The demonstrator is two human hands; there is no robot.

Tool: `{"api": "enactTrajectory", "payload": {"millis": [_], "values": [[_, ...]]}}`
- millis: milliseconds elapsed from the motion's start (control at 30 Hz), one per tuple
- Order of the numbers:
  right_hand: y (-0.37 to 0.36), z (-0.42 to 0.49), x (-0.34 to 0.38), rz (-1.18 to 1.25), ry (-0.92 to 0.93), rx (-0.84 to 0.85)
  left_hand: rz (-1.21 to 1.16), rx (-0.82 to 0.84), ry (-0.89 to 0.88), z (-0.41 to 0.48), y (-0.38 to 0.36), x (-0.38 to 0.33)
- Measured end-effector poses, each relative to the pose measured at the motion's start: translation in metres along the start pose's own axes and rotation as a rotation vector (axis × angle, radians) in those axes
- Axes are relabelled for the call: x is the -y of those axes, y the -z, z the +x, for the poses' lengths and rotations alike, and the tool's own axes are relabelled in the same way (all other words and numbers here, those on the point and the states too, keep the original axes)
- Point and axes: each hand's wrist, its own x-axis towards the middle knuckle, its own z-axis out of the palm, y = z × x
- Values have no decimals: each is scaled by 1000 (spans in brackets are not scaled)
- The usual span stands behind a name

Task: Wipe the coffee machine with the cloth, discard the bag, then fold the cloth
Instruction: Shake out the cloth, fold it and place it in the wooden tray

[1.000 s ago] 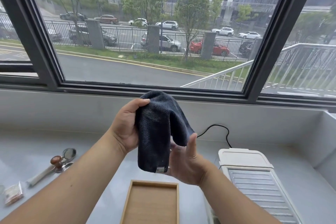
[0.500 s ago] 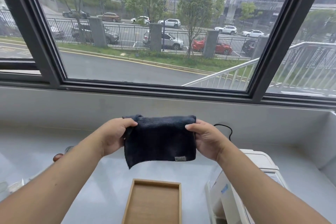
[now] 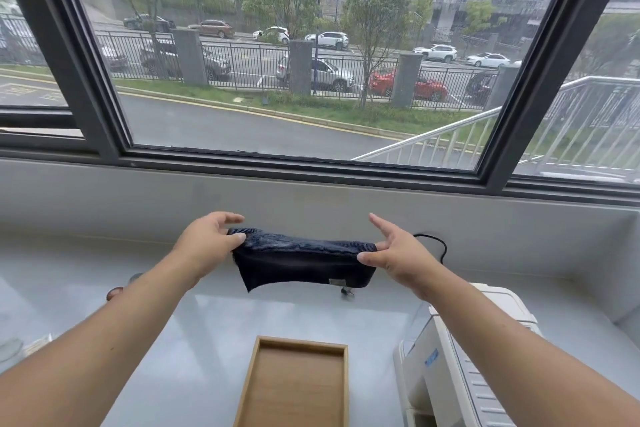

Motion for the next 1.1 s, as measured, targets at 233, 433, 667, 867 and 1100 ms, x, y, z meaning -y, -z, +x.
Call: {"api": "enactTrajectory", "payload": {"millis": [233, 433, 667, 867, 1100], "values": [[11, 2, 4, -473, 94, -89, 463, 129, -184, -4, 10, 2], [14, 6, 12, -460, 115, -112, 539, 78, -271, -10, 8, -7], [-10, 1, 28, 106, -177, -1, 309, 128, -3, -23, -8, -40], [-44, -3, 38, 183, -93, 59, 140, 250, 8, -36, -33, -60], [-65, -5, 43, -74, 131, 114, 6, 321, -25, -45, -53, -70]]}}
